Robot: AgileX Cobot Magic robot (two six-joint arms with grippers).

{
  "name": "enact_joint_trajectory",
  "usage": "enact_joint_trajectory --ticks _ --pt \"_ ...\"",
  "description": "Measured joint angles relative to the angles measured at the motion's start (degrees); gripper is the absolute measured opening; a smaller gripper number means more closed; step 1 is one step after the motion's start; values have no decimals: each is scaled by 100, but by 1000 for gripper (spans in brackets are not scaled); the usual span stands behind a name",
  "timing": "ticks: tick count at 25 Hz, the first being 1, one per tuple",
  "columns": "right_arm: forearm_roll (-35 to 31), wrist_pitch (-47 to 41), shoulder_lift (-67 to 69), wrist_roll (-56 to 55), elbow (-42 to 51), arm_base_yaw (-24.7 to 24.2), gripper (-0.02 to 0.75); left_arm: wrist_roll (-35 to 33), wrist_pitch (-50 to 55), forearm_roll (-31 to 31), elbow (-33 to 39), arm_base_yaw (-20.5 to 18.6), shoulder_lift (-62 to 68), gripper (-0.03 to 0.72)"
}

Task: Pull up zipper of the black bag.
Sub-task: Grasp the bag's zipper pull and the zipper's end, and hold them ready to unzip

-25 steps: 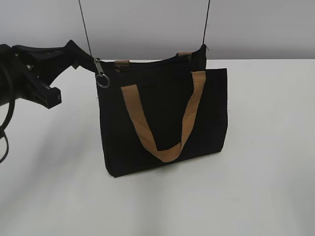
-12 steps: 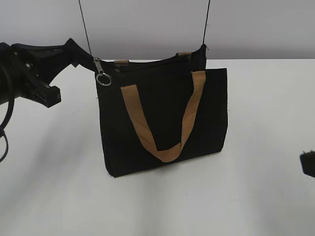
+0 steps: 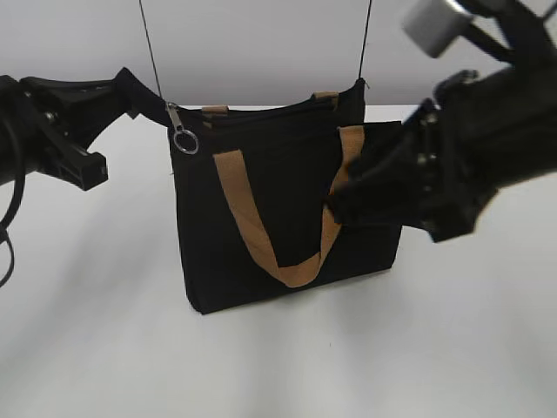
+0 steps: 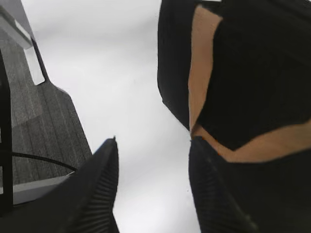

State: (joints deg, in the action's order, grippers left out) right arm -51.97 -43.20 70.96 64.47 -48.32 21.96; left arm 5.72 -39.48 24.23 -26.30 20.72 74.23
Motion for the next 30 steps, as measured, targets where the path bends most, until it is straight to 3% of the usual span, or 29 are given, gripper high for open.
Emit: enact_joint_trajectory --ticks 8,14,30 --pt "-34 42 1710 495 -1632 711 370 0 0 5 0 0 0 -6" --pt "-120 84 2550 535 -2451 832 370 0 0 5 0 0 0 -6" --pt "-907 344 3352 626 -2793 832 349 260 -143 5 0 0 0 -6"
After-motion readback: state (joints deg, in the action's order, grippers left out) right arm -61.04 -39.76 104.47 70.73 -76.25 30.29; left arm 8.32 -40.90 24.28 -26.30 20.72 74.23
